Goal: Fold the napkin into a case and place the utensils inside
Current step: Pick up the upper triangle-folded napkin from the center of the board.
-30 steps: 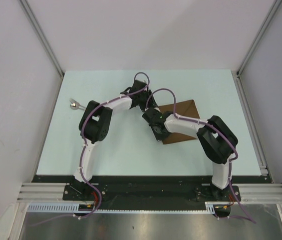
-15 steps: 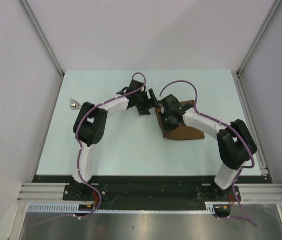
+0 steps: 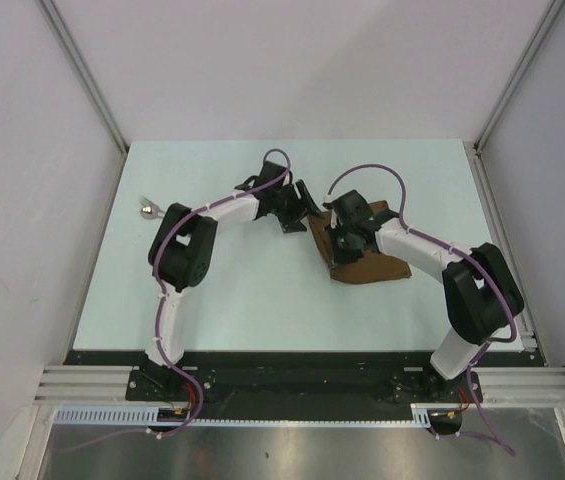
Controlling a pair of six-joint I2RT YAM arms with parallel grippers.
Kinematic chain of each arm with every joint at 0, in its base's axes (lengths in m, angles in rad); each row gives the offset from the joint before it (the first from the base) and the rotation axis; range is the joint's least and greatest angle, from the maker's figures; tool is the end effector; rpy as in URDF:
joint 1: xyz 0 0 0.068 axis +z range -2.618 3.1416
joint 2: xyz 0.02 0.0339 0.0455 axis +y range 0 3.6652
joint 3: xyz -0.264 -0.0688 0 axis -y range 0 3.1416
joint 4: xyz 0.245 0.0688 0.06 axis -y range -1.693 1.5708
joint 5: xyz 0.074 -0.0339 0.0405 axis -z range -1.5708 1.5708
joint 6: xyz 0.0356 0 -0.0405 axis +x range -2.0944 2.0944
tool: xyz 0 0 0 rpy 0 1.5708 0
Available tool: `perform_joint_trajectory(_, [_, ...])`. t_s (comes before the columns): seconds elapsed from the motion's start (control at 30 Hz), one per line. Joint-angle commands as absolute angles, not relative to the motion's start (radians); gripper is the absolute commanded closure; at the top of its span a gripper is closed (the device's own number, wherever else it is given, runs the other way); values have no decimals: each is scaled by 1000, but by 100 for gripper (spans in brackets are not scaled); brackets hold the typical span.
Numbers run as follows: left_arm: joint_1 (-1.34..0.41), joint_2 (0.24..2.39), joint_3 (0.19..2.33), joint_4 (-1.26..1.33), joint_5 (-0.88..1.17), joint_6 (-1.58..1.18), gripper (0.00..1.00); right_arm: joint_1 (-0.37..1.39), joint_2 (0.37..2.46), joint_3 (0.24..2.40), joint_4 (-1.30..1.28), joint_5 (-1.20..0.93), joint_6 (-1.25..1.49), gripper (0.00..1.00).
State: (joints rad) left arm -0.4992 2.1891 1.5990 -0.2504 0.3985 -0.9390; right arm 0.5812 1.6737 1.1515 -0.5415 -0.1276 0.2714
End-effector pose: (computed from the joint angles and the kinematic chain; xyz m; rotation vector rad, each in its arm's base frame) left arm 0.4159 -0.2425 0.1626 -0.3774 2.6238 -1.0671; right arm 0.2838 0.1918 0.2103 -0.4602 2.6578 0.4459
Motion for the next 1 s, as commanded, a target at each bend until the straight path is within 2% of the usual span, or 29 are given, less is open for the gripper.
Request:
perform_joint_trajectory(0.0, [-511,2229,1620,-206,425,-977,32,572,1623,1144,-517,-152,265,100])
perform_joint_trajectory(0.27, [-512,2253,1641,-255,381,-999,37,557,1605,1152,-520,-163,262,100])
perform_joint_trajectory(0.47, [-512,2301,1680,-261,371,-1005,47,552,1594,1154,-518,-172,262,100])
perform_joint_trajectory(0.53, [-511,2312,1686,-256,374,-1009,53,551,1591,1151,-518,-176,262,100])
perform_joint_trajectory(0.57, [-509,2318,1686,-252,376,-1012,61,551,1588,1150,-518,-179,261,100])
perform_joint_trajectory(0.73, [-497,2301,1692,-232,368,-982,84,567,1577,1146,-518,-189,258,100])
perform_joint_trajectory(0.77, [-494,2292,1689,-232,364,-974,92,572,1575,1144,-518,-190,261,100])
perform_joint_trajectory(0.87, [-480,2232,1668,-247,350,-928,100,618,1571,1143,-518,-180,270,100])
perform_joint_trajectory(0.97, [-457,2143,1597,-236,357,-911,100,687,1571,1146,-503,-181,301,100])
